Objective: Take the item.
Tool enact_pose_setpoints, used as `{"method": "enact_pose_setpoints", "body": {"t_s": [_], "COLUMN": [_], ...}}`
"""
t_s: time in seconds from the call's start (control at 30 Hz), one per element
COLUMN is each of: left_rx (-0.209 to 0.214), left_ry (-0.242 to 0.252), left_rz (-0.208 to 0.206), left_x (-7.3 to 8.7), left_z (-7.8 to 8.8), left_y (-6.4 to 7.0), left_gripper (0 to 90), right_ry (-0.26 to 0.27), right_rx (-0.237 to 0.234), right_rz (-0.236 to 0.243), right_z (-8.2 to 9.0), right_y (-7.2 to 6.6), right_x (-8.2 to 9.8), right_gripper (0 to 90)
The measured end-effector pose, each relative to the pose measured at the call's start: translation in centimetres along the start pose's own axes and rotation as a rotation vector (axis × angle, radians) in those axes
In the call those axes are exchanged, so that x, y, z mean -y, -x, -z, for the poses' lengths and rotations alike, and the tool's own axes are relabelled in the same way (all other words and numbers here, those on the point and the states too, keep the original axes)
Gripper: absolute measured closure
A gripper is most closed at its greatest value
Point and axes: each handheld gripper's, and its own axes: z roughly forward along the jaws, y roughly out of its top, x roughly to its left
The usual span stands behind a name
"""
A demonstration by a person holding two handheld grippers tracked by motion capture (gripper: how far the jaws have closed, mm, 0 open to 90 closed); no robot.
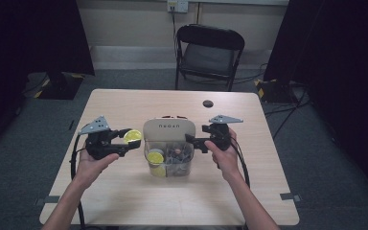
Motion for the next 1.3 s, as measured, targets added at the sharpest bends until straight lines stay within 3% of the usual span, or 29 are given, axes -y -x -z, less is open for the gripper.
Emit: {"method": "enact_pose_setpoints", "body": {"t_s": [0.2,0.43,0.67,1.3], "left_rx": [-0.049,-0.124,-0.163,-0.263], "left_ry": [0.002,-0.007,-0.005,-0.073], "left_rz": [0.015,0.063,0.101,0.159], "left_x": [0.2,1.0,1.8,4.6], "left_z": [0.9,1.5,1.7,1.5], "left_y": [-1.3,-3.0,-4.5,-7.7], "left_gripper": [39.0,39.1,39.1,39.2], "right_ry": [0.0,0.0,0.0,-0.003], "right_rx": [-0.001,-0.002,-0.004,-0.006], "right_rz": [-0.002,-0.003,-0.003,-0.004], "right_z": [0.0,0.0,0.0,-0.1], "right_y": [0.0,0.0,0.1,0.1], "right_x": [0.0,0.0,0.0,0.0], "right_gripper": [13.5,13.5,13.5,13.4]}}
